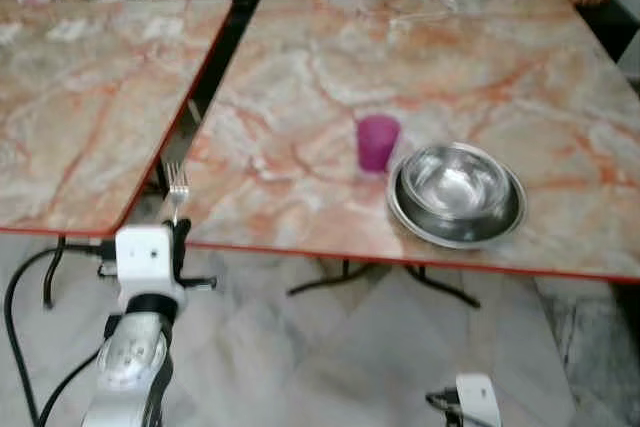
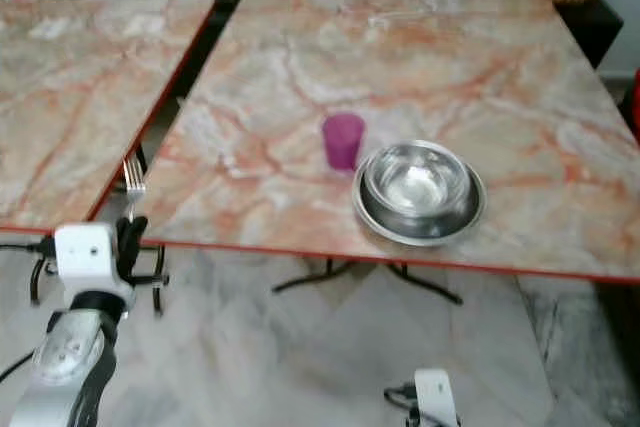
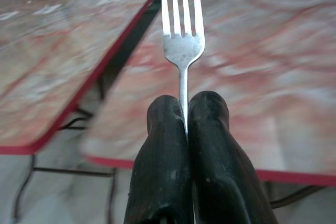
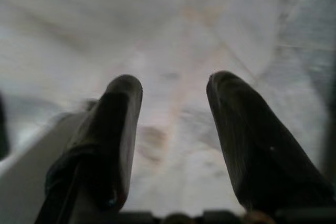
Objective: Setting the table
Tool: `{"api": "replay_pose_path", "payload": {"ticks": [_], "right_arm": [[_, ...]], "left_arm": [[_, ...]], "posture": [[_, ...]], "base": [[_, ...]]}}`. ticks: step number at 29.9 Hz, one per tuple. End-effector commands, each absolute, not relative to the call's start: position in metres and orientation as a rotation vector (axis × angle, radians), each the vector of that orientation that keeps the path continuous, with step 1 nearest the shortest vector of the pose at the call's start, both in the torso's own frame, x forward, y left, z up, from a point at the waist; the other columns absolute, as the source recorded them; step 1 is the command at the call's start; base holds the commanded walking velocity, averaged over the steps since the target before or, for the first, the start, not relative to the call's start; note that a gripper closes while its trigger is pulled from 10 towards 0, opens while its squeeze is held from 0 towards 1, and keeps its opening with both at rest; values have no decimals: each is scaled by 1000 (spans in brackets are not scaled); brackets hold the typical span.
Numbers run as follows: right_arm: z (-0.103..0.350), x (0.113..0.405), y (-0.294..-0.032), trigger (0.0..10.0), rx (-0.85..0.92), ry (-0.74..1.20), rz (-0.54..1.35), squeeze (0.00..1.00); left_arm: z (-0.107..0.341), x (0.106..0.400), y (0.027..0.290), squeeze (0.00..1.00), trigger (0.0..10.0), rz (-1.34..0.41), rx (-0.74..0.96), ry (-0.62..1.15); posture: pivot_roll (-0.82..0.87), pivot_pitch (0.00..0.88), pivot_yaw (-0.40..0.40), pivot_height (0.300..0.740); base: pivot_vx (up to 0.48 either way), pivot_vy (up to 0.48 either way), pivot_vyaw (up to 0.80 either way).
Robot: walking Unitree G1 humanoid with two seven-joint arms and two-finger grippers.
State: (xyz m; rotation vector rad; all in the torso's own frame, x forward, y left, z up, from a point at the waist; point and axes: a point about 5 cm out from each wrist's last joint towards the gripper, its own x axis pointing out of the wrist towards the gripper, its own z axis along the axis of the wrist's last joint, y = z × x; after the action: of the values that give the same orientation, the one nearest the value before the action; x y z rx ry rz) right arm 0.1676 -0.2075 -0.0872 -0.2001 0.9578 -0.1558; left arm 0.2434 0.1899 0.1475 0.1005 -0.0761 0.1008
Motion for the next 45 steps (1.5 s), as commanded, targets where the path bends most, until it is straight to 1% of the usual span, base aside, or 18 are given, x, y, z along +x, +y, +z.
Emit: {"api": "replay_pose_path", "payload": {"ticks": [1, 7, 31, 39, 45], "right_arm": [[-89, 164, -203, 10000, -182, 967, -155, 0], [-89, 165, -203, 10000, -179, 965, -155, 0], [-89, 166, -203, 10000, -194, 959, -144, 0], [-88, 166, -203, 10000, -194, 959, -144, 0], [-88, 167, -203, 10000, -193, 958, -143, 0]], "left_arm": [[150, 242, 198, 0, 10000, 126, 133, -82], [150, 242, 198, 0, 10000, 127, 135, -84], [153, 246, 197, 0, 10000, 125, 133, -92], [153, 248, 188, 0, 10000, 45, 96, -101], [153, 251, 185, 0, 10000, 39, 79, -102]], "posture": [[-39, 134, 50, 740], [-40, 135, 49, 740], [-37, 138, 47, 740], [-38, 139, 47, 740], [-40, 135, 48, 740]], "base": [[0, -472, 0], [0, -469, -620], [0, -471, 0], [0, 0, 0], [0, 0, 0]]}}
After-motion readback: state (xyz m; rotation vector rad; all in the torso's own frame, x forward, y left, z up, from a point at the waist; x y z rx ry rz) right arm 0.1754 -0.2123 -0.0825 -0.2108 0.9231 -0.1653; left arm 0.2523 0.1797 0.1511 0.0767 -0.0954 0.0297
